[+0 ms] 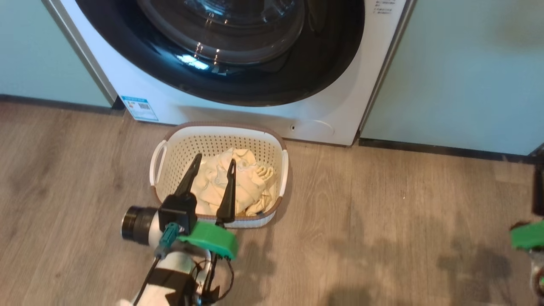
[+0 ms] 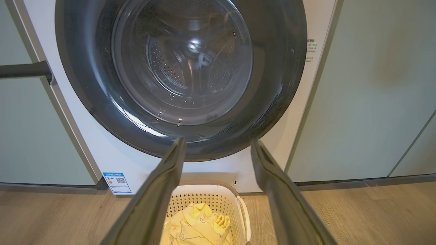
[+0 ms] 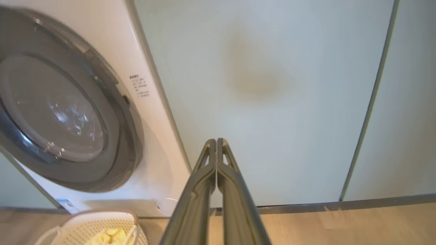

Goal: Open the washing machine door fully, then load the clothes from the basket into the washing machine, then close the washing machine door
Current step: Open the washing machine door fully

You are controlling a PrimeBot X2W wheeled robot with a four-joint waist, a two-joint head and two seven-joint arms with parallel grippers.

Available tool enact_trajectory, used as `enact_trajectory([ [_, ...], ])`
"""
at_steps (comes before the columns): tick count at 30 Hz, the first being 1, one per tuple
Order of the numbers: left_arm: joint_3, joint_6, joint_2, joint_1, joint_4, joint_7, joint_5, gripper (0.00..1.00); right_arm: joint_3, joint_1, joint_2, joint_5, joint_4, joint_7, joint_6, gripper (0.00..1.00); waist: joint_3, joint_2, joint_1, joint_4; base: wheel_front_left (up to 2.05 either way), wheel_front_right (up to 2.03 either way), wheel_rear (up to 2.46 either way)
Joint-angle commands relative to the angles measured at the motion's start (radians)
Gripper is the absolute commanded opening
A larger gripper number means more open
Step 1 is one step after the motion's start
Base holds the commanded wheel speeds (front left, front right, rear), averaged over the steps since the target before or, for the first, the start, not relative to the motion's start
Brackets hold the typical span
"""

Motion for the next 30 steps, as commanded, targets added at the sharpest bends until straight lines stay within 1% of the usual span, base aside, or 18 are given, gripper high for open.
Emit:
enact_trajectory([
  [1,0.029,0.005,0.007,-0.049,-0.038,-0.014,0.004,1.00,0.008,-0.059,-0.002,0.060,-0.019,-0.003,-0.003,0.00,0.014,0.0000,-0.0001,0.007,0.00,0.00,0.00],
  [3,0.024,0.006,0.006,-0.061,-0.040,-0.014,0.007,1.00,-0.002,-0.093,-0.001,0.152,0.003,0.010,-0.003,0.00,0.027,0.0000,-0.0001,0.013,0.00,0.00,0.00],
  [7,0.015,0.009,0.004,-0.083,-0.042,-0.014,0.010,1.00,-0.034,-0.166,0.019,0.436,0.038,0.082,-0.003,0.00,0.054,0.0000,-0.0001,0.026,0.00,0.00,0.00],
  [11,0.004,0.013,0.003,-0.103,-0.045,-0.014,0.011,1.00,-0.090,-0.249,0.037,0.752,0.064,0.214,-0.003,0.00,0.082,0.0000,-0.0001,0.039,0.00,0.00,0.00],
  [13,-0.001,0.015,0.002,-0.112,-0.047,-0.014,0.012,1.00,-0.112,-0.290,0.041,0.875,0.083,0.289,-0.003,0.00,0.096,0.0000,-0.0001,0.045,0.00,0.00,0.00],
  [16,-0.010,0.017,0.001,-0.126,-0.050,-0.014,0.011,1.00,-0.141,-0.354,0.044,1.011,0.121,0.391,-0.003,0.00,0.118,0.0000,-0.0001,0.057,0.00,0.00,0.00],
  [19,-0.018,0.019,0.001,-0.139,-0.053,-0.014,0.010,1.00,-0.159,-0.424,0.043,1.098,0.166,0.472,-0.003,0.00,0.138,0.0000,-0.0001,0.068,0.00,0.00,0.00],
  [22,-0.027,0.022,0.001,-0.151,-0.054,-0.014,0.008,1.00,-0.157,-0.495,0.036,1.134,0.204,0.528,-0.003,0.00,0.156,0.0000,-0.0001,0.079,0.00,0.00,0.00],
  [30,-0.056,0.034,0.000,-0.179,-0.059,-0.014,-0.004,1.00,-0.107,-0.671,0.031,1.155,0.282,0.634,-0.003,0.00,0.197,0.0000,-0.0001,0.107,0.00,0.00,0.00],
])
